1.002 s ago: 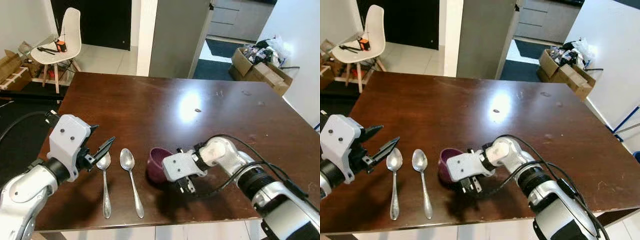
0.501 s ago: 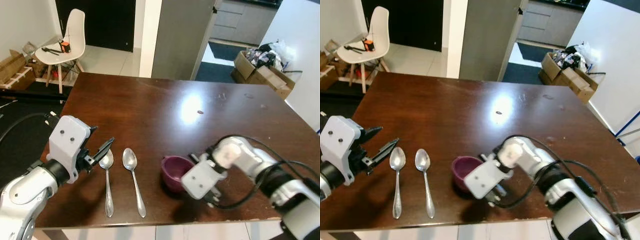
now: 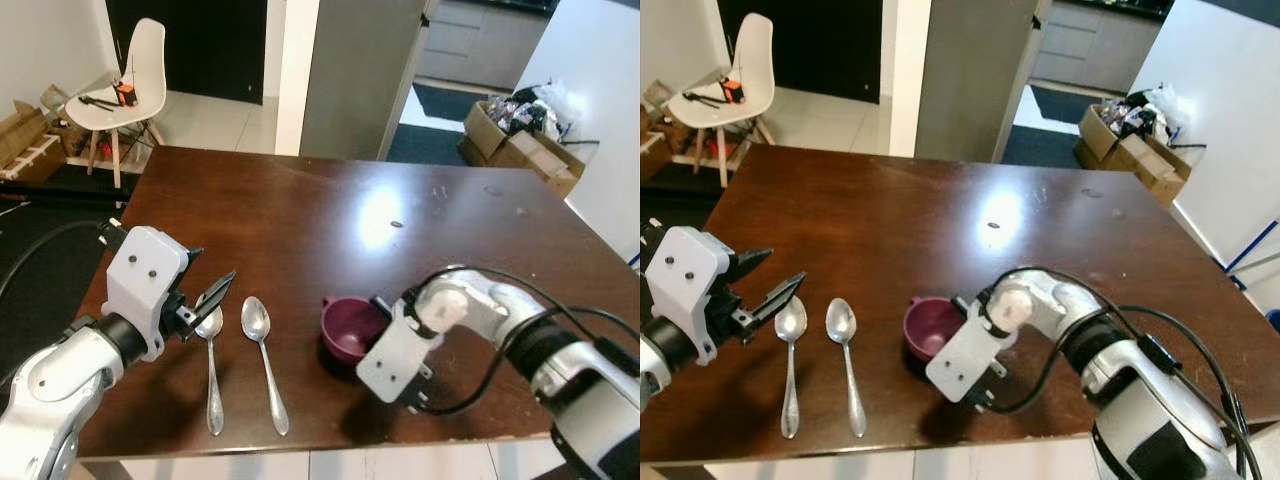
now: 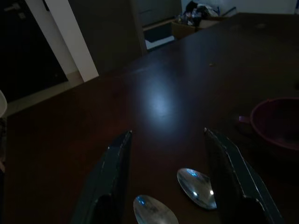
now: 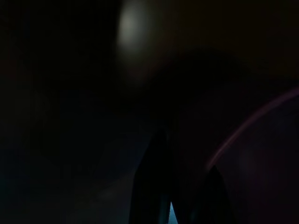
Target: Setting the table
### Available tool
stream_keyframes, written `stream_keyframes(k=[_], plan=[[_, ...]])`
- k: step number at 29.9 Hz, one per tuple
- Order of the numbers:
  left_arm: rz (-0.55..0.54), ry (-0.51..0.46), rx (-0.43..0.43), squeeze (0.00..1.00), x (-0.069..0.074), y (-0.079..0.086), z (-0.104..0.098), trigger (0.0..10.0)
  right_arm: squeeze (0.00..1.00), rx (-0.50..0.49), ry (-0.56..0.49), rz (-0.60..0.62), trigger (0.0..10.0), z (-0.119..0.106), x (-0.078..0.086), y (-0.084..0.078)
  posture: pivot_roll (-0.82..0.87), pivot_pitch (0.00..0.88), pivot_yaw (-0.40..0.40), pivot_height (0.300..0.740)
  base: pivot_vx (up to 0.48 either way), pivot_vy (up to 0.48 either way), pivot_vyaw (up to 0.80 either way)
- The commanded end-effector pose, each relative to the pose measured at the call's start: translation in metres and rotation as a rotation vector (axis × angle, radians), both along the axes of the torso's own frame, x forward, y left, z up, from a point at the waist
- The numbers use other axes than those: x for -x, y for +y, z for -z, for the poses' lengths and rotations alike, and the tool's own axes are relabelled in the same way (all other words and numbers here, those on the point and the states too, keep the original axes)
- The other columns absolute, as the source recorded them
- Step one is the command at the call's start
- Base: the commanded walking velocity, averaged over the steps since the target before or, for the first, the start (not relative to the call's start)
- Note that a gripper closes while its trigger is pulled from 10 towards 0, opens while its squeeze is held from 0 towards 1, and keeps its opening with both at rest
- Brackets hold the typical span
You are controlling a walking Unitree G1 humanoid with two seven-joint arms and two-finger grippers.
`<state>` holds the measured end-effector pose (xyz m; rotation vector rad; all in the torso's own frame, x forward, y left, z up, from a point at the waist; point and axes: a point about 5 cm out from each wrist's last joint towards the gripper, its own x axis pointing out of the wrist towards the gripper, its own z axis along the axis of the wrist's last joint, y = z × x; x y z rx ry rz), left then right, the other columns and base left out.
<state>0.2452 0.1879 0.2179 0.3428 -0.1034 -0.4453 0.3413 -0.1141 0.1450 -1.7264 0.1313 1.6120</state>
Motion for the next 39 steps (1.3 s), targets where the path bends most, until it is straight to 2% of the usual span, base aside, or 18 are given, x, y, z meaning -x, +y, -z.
stream_keyframes(k=[1,5,11,12,13,14,15,16,17,30,31,33,34,36,37,39], plan=[[0.008,0.013,0.008,0.00,0.000,-0.002,0.002,10.0,0.00,0.075,0.021,0.022,10.0,0.016,0.002,-0.007,0.11,0.011,-0.058,0.740,0.000,0.000,0.00],[0.005,0.012,0.010,0.00,0.000,-0.003,0.002,10.0,0.00,0.032,-0.047,0.028,10.0,0.014,-0.004,0.002,0.12,0.012,-0.059,0.740,0.000,0.000,0.00],[0.005,0.012,0.011,0.00,0.000,-0.003,0.002,10.0,0.00,-0.036,-0.096,0.020,10.0,0.013,-0.007,0.014,0.12,0.015,-0.061,0.740,0.000,0.000,0.00],[0.004,0.013,0.013,0.00,0.000,-0.004,0.002,10.0,0.06,-0.076,-0.113,0.016,10.0,0.013,-0.008,0.020,0.12,0.016,-0.062,0.740,0.000,0.000,0.00],[0.004,0.013,0.013,0.00,0.000,-0.004,0.002,10.0,0.06,-0.076,-0.113,0.016,10.0,0.013,-0.008,0.020,0.12,0.016,-0.062,0.740,0.000,0.000,0.00],[0.004,0.013,0.013,0.00,0.000,-0.004,0.003,10.0,0.14,-0.086,-0.112,0.009,10.0,0.013,-0.008,0.022,0.12,0.016,-0.062,0.740,0.000,0.000,0.00],[0.004,0.013,0.013,0.00,0.000,-0.004,0.003,10.0,0.14,-0.086,-0.112,0.009,10.0,0.013,-0.008,0.022,0.12,0.016,-0.062,0.740,0.000,0.000,0.00],[0.003,0.014,0.013,0.00,0.000,-0.004,0.003,10.0,0.29,-0.100,-0.114,0.005,10.0,0.013,-0.008,0.023,0.12,0.016,-0.062,0.740,0.000,0.000,0.00],[0.002,0.014,0.013,0.00,0.000,-0.004,0.003,10.0,1.00,-0.112,-0.116,0.002,10.0,0.012,-0.008,0.025,0.12,0.016,-0.061,0.740,0.000,0.000,0.00],[0.014,0.023,0.023,0.00,-0.003,-0.007,0.007,10.0,1.00,-0.211,-0.211,0.021,10.0,-0.013,-0.019,0.019,0.07,0.009,-0.045,0.740,0.000,0.000,0.00],[0.016,0.022,0.024,0.00,-0.004,-0.008,0.007,10.0,0.35,-0.218,-0.218,0.018,10.0,-0.016,-0.019,0.018,0.07,0.009,-0.044,0.740,0.000,0.000,0.00],[0.016,0.022,0.024,0.00,-0.004,-0.008,0.007,10.0,0.35,-0.218,-0.218,0.018,10.0,-0.016,-0.019,0.018,0.07,0.009,-0.044,0.740,0.000,0.000,0.00],[0.021,0.022,0.025,0.00,-0.005,-0.009,0.007,10.0,0.00,-0.236,-0.223,0.020,10.0,-0.022,-0.020,0.017,0.06,0.006,-0.038,0.740,0.000,0.000,0.00],[0.036,0.024,0.029,0.00,-0.008,-0.011,0.007,10.0,0.00,-0.333,-0.228,0.035,10.0,-0.041,-0.020,0.012,0.04,0.004,-0.030,0.740,0.000,0.000,0.00],[0.036,0.024,0.029,0.00,-0.008,-0.011,0.007,10.0,0.00,-0.333,-0.228,0.035,10.0,-0.041,-0.020,0.012,0.04,0.004,-0.030,0.740,0.000,0.000,0.00],[0.044,0.026,0.030,0.00,-0.009,-0.012,0.008,10.0,0.00,-0.443,-0.218,0.061,10.0,-0.058,-0.018,0.012,0.04,0.003,-0.028,0.740,0.000,0.000,0.00]])
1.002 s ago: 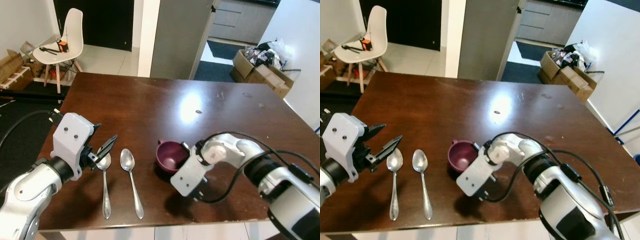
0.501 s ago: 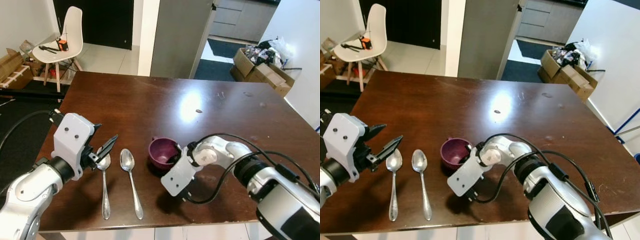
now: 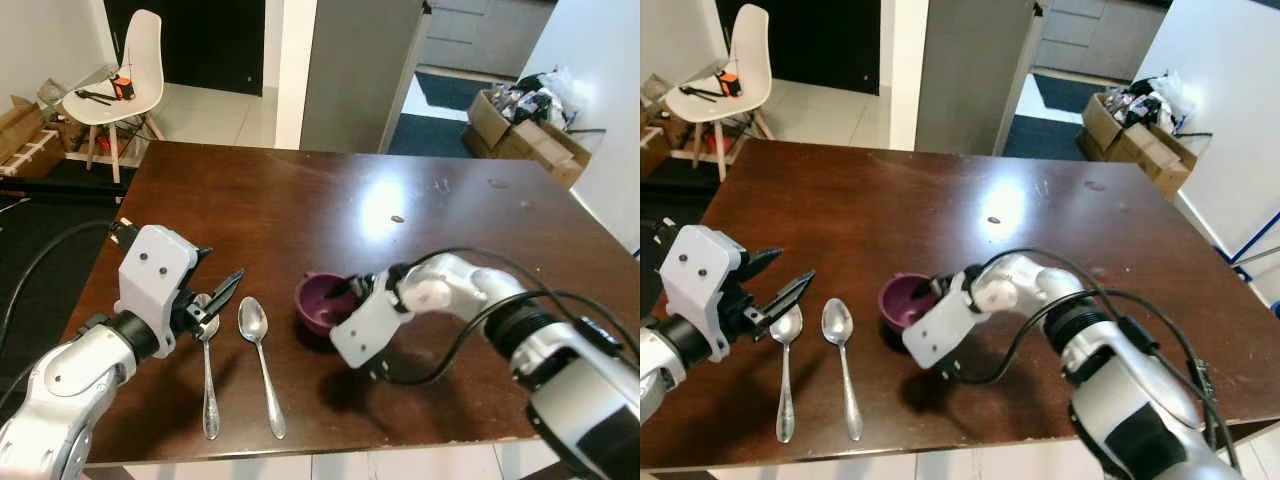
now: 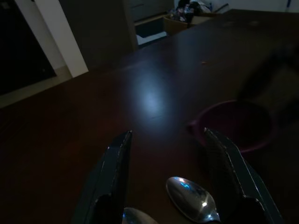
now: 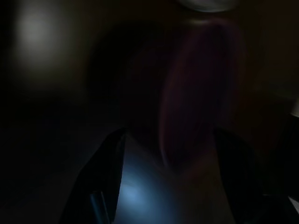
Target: Setting the table
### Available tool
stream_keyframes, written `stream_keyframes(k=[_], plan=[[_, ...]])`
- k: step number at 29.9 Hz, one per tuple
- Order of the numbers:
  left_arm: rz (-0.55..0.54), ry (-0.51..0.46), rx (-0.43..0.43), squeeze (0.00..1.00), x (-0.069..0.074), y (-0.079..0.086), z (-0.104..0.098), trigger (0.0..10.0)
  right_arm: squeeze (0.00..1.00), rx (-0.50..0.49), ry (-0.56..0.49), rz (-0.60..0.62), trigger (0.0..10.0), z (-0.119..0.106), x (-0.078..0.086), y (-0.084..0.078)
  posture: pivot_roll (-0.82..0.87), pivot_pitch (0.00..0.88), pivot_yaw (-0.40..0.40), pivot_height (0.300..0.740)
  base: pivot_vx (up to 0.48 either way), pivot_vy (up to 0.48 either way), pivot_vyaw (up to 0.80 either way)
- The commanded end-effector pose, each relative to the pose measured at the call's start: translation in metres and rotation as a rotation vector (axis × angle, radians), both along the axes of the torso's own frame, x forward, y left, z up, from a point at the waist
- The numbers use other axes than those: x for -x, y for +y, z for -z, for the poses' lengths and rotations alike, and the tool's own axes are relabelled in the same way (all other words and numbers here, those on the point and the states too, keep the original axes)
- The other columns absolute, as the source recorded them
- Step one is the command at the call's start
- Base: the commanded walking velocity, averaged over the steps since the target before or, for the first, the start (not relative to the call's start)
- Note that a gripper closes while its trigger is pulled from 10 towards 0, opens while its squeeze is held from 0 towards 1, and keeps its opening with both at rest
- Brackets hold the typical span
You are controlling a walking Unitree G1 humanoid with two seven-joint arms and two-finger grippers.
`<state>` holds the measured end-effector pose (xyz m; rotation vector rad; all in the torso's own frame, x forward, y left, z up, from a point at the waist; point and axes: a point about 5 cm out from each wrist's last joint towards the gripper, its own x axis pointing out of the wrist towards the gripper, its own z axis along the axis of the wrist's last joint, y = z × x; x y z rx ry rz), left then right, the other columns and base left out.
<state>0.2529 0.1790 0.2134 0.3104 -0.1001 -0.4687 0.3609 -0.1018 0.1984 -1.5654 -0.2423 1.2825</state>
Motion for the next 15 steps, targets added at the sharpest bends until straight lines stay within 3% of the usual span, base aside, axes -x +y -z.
stream_keyframes(k=[1,2,6,7,10,13,15], plan=[[0.023,0.013,0.001,0.00,-0.001,-0.003,0.004,10.0,0.00,-0.128,0.032,0.015,10.0,-0.014,0.003,0.001,0.03,0.003,-0.024,0.740,0.000,0.000,0.00],[0.023,0.013,0.001,0.00,-0.001,-0.003,0.004,10.0,0.00,-0.128,0.032,0.015,10.0,-0.014,0.003,0.001,0.03,0.003,-0.024,0.740,0.000,0.000,0.00],[0.040,0.022,-0.004,0.00,-0.003,-0.004,0.005,10.0,0.00,-0.490,0.133,0.061,10.0,-0.056,0.015,0.006,0.02,0.002,-0.011,0.740,0.000,0.000,0.00],[0.040,0.022,-0.004,0.00,-0.003,-0.004,0.005,10.0,0.00,-0.490,0.133,0.061,10.0,-0.056,0.015,0.006,0.02,0.002,-0.011,0.740,0.000,0.000,0.00],[0.049,0.037,-0.027,0.00,-0.005,0.001,0.006,10.0,0.00,-0.732,0.229,0.048,10.0,-0.086,0.030,0.006,0.01,0.000,-0.001,0.740,0.000,0.000,0.00],[0.051,0.044,-0.050,0.00,-0.006,0.004,0.006,10.0,0.00,-0.800,0.254,0.065,10.0,-0.091,0.033,0.003,0.02,0.000,0.001,0.740,0.000,0.000,0.00],[0.068,0.083,-0.102,0.00,-0.005,0.014,0.009,10.0,0.00,-0.874,0.247,0.147,10.0,-0.087,0.032,-0.010,0.02,0.000,0.004,0.740,0.000,0.000,0.00]])
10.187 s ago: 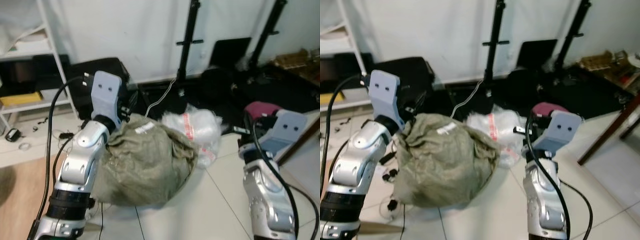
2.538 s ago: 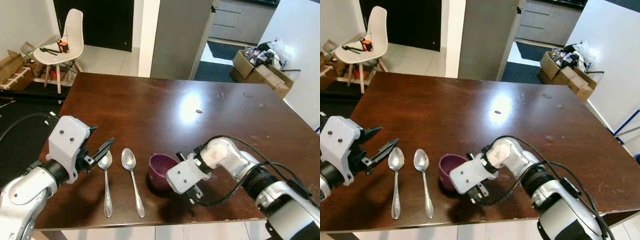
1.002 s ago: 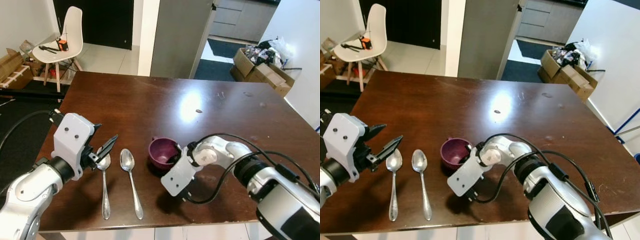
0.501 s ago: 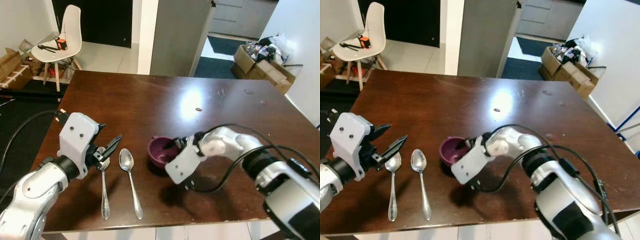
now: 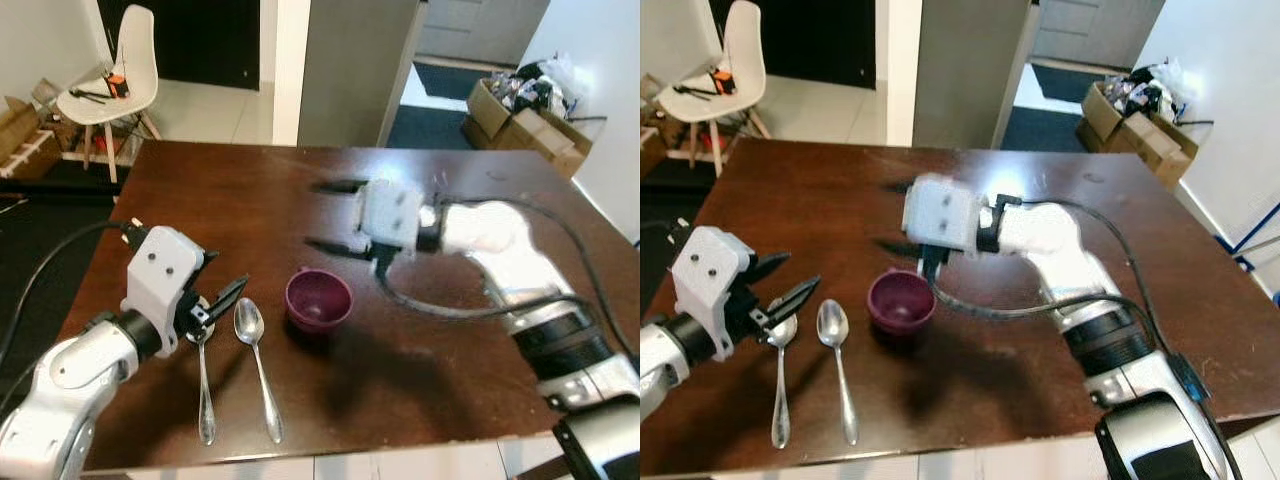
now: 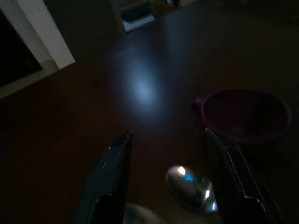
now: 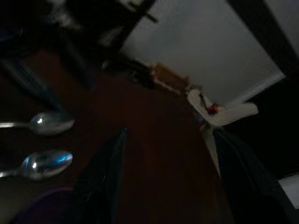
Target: Setting the table
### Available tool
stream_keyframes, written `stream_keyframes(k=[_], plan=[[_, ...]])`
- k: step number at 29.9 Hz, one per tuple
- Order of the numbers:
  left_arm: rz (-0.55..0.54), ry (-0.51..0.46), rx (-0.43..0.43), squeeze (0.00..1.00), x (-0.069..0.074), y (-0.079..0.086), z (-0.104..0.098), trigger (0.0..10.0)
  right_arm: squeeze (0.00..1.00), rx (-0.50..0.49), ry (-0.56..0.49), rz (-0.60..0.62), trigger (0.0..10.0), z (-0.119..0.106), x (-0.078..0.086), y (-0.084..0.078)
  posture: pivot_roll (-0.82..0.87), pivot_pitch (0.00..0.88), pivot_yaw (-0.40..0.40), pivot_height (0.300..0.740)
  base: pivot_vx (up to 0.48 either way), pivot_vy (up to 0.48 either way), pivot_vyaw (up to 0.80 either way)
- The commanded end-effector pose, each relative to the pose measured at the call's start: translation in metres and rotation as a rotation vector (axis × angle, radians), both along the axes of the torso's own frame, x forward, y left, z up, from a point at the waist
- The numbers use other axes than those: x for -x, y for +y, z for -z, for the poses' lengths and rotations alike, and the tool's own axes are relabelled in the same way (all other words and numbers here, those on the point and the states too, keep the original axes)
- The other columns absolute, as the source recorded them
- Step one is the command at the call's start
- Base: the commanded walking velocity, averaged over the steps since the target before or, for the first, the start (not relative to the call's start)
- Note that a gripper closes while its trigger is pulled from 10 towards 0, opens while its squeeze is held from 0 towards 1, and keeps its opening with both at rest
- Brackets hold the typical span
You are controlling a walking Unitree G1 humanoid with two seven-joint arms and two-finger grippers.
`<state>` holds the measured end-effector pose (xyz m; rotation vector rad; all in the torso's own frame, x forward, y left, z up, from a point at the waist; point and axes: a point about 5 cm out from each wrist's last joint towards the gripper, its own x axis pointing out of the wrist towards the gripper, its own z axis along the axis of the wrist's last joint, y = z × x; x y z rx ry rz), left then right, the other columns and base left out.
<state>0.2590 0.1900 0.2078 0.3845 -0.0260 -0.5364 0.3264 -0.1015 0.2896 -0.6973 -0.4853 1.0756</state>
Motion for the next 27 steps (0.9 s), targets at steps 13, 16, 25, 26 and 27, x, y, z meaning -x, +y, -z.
stream_keyframes(k=[13,16,25,26,27], plan=[[0.087,0.152,-0.022,0.00,0.021,0.013,0.019,10.0,0.00,-0.498,0.155,0.414,10.0,0.022,0.002,-0.045,0.01,0.000,0.008,0.740,0.000,0.000,0.00],[-0.004,0.107,0.047,0.00,0.018,0.008,0.021,10.0,0.00,-0.754,0.207,0.582,10.0,0.034,0.020,-0.058,-0.01,0.000,0.018,0.740,0.000,0.000,0.00],[-0.297,-0.021,0.218,0.00,-0.008,0.012,0.014,10.0,0.00,-0.866,0.268,0.688,10.0,0.059,0.037,-0.054,-0.04,0.000,0.035,0.740,0.000,0.000,0.00],[-0.297,-0.021,0.218,0.00,-0.008,0.012,0.014,10.0,0.00,-0.866,0.268,0.688,10.0,0.059,0.037,-0.054,-0.04,0.000,0.035,0.740,0.000,0.000,0.00],[-0.297,-0.021,0.218,0.00,-0.008,0.012,0.014,10.0,0.00,-0.866,0.268,0.688,10.0,0.059,0.037,-0.054,-0.04,0.000,0.035,0.740,0.000,0.000,0.00]])
